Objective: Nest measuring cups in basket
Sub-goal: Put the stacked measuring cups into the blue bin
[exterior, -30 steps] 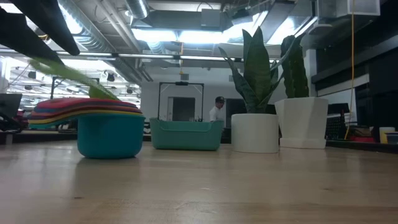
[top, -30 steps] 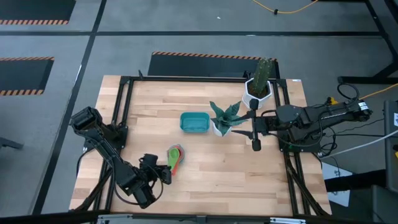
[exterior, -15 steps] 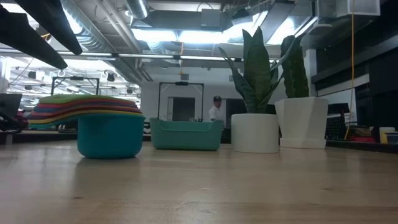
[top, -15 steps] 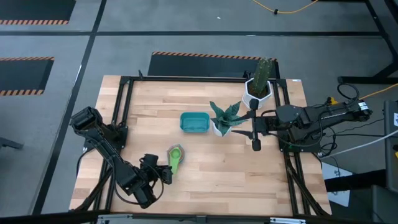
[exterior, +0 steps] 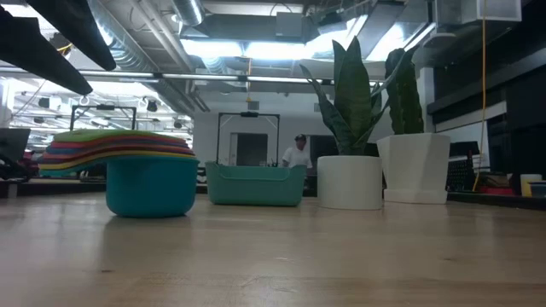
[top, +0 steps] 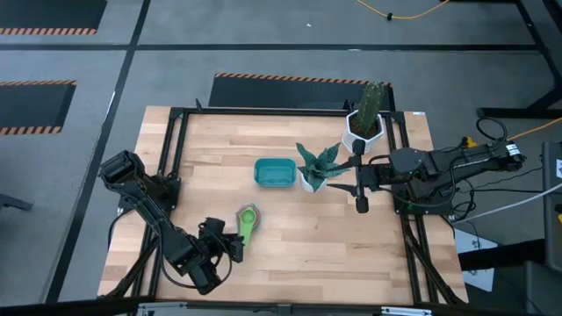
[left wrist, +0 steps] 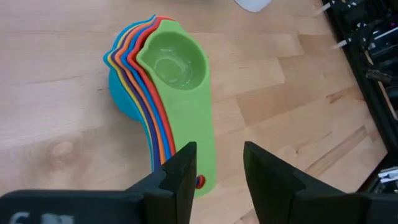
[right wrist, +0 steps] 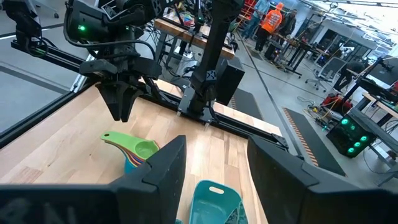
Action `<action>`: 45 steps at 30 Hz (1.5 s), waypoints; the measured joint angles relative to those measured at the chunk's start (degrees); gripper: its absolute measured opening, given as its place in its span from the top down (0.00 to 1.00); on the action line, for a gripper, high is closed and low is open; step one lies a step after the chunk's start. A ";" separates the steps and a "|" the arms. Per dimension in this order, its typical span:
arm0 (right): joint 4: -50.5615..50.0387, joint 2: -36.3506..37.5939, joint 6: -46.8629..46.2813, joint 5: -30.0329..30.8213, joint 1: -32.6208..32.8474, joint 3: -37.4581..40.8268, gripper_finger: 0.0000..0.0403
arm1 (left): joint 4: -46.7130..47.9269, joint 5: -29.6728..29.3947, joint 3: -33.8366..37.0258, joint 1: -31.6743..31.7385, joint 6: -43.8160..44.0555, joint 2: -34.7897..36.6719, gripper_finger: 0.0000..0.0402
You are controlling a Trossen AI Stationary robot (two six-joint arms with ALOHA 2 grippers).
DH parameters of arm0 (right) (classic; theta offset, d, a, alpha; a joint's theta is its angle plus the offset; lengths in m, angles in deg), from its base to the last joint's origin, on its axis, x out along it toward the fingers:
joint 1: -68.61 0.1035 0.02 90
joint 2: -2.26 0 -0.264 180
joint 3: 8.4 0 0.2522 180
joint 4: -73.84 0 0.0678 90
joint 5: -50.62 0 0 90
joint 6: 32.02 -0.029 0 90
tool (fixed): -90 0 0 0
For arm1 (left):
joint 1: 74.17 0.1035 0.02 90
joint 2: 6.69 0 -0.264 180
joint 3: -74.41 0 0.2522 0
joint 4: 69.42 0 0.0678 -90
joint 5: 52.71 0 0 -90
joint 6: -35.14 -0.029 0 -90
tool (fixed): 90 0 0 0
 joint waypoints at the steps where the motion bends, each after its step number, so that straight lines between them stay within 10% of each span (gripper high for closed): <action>1: -0.02 0.00 0.00 0.00 0.00 0.00 0.56 | 0.00 0.00 0.00 0.00 0.02 0.00 0.68; 28: -0.22 0.00 0.00 0.00 0.00 0.00 0.56 | 29.05 8.63 -0.02 0.20 -22.71 38.47 0.64; 45: -0.20 0.00 0.00 0.00 0.00 0.02 0.56 | 28.33 8.84 -0.02 0.20 -23.51 41.33 0.41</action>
